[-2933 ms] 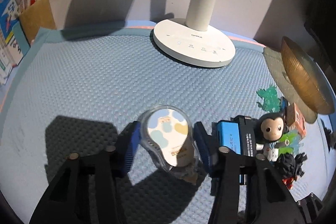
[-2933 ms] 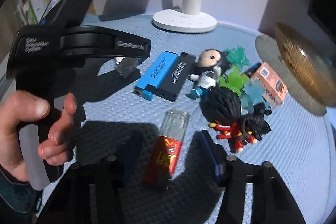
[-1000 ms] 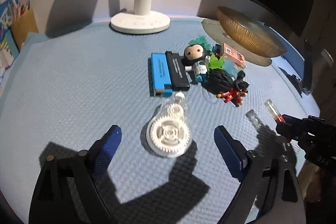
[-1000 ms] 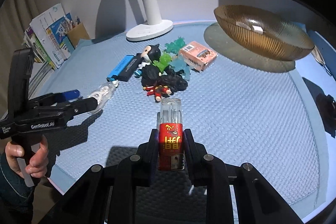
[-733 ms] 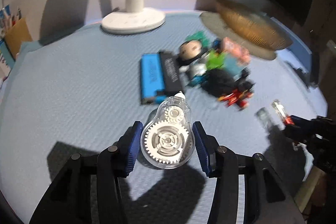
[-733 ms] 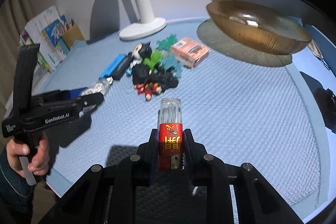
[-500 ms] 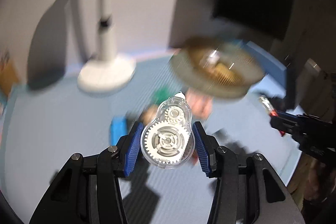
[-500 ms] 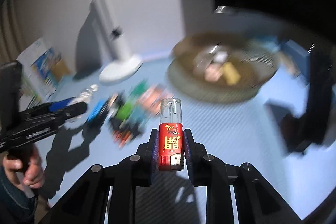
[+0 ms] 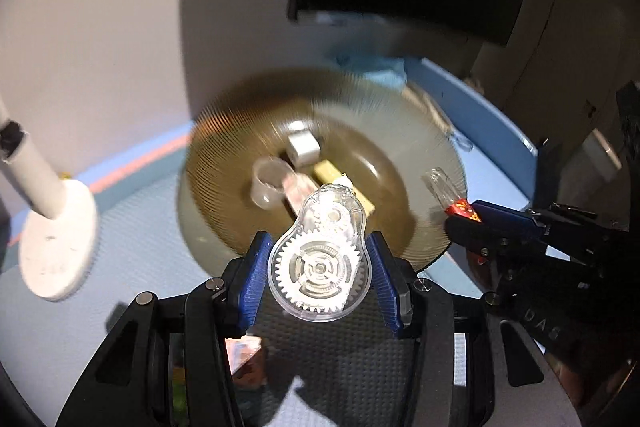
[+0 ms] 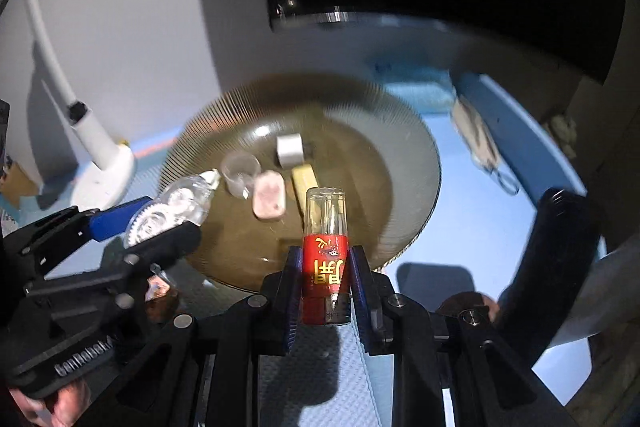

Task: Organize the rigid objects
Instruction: 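Carry correction tape and lighter into the amber bowl and release both, then grasp the blue box with left tool while right tool grasps pink box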

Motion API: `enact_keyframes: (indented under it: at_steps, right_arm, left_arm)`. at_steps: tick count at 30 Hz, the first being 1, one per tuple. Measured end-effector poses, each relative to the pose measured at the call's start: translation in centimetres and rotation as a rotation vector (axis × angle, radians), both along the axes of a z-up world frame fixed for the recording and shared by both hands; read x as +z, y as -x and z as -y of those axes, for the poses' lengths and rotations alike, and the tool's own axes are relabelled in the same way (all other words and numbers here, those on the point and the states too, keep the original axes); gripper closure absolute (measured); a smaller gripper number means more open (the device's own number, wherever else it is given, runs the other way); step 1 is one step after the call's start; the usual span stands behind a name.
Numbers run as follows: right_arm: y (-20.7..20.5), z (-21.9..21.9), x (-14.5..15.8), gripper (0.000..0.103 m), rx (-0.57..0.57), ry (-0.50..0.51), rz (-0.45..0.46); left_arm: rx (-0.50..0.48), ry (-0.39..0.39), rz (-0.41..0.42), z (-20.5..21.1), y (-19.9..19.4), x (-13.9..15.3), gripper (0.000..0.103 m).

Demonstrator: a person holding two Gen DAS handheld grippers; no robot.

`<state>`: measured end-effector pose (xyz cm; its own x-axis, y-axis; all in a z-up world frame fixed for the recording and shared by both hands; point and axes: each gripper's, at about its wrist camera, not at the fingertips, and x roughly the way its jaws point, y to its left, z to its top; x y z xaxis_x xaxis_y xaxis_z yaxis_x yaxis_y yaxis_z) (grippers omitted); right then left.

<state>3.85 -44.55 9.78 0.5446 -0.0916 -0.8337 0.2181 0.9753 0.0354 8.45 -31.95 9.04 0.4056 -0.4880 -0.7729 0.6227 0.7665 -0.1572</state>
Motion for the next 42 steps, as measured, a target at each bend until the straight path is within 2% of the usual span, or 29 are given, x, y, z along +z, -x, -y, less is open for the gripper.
enact_keyframes:
  at_steps: [4, 9, 11, 13, 15, 16, 17, 18, 20, 22, 24, 29, 35, 38, 42]
  right_arm:
    - [-0.7, 0.8, -1.5, 0.081, -0.013, 0.000, -0.042]
    - [-1.2, 1.6, -1.4, 0.081, -0.040, 0.020, -0.048]
    - [-1.6, 2.3, -1.3, 0.077, -0.053, -0.002, -0.038]
    - [-0.9, 3.2, -0.2, 0.077, -0.097, -0.014, -0.012]
    - [0.6, 3.3, 2.1, 0.077, -0.109, -0.019, 0.070]
    - [1.5, 3.2, 3.6, 0.074, -0.113, -0.007, 0.119]
    - [2.4, 3.0, 4.9, 0.065, -0.116, 0.011, 0.158]
    - [3.3, 2.6, 6.2, 0.048, -0.119, 0.034, 0.200]
    - [5.0, 2.0, 8.1, 0.034, -0.121, 0.055, 0.269]
    - [6.3, 0.8, 9.1, 0.034, -0.076, 0.037, 0.304]
    - [7.3, -0.8, 9.3, 0.034, -0.015, 0.003, 0.311]
    - [8.2, -4.8, 6.9, 0.028, 0.086, -0.091, 0.276]
    - [8.7, -8.7, 0.2, 0.027, 0.173, -0.207, 0.217]
    - [7.9, -9.9, -3.1, 0.027, 0.201, -0.224, 0.189]
    - [7.3, -11.0, -6.0, 0.027, 0.214, -0.210, 0.155]
  left_arm:
    - [-0.008, -0.026, -0.025, 1.1, -0.7, -1.3, 0.057]
    - [-0.017, -0.026, -0.034, 1.5, -1.0, -1.5, 0.055]
    - [-0.009, -0.002, -0.025, 1.1, -1.0, -0.6, 0.033]
    - [0.022, 0.047, 0.017, -0.9, -0.8, 1.4, 0.032]
    - [0.050, 0.107, 0.063, -3.2, -0.4, 3.8, 0.031]
    - [0.065, 0.151, 0.092, -4.9, 0.0, 5.3, 0.026]
    - [0.083, 0.186, 0.119, -6.6, 0.4, 6.6, 0.018]
    - [0.105, 0.209, 0.147, -8.2, 0.9, 7.7, 0.016]
    - [0.148, 0.223, 0.209, -11.5, 2.2, 9.4, 0.015]
    - [0.205, 0.214, 0.262, -14.7, 3.5, 10.2, 0.015]
    - [0.251, 0.205, 0.273, -17.4, 4.6, 9.9, 0.015]
    - [0.365, 0.161, 0.185, -24.2, 6.3, 5.9, 0.014]
    - [0.549, 0.072, 0.059, -31.6, 7.3, -2.4, 0.014]
    - [0.596, 0.058, 0.007, -33.4, 7.3, -5.4, 0.014]
    - [0.613, 0.053, -0.016, -33.7, 7.2, -7.6, 0.014]
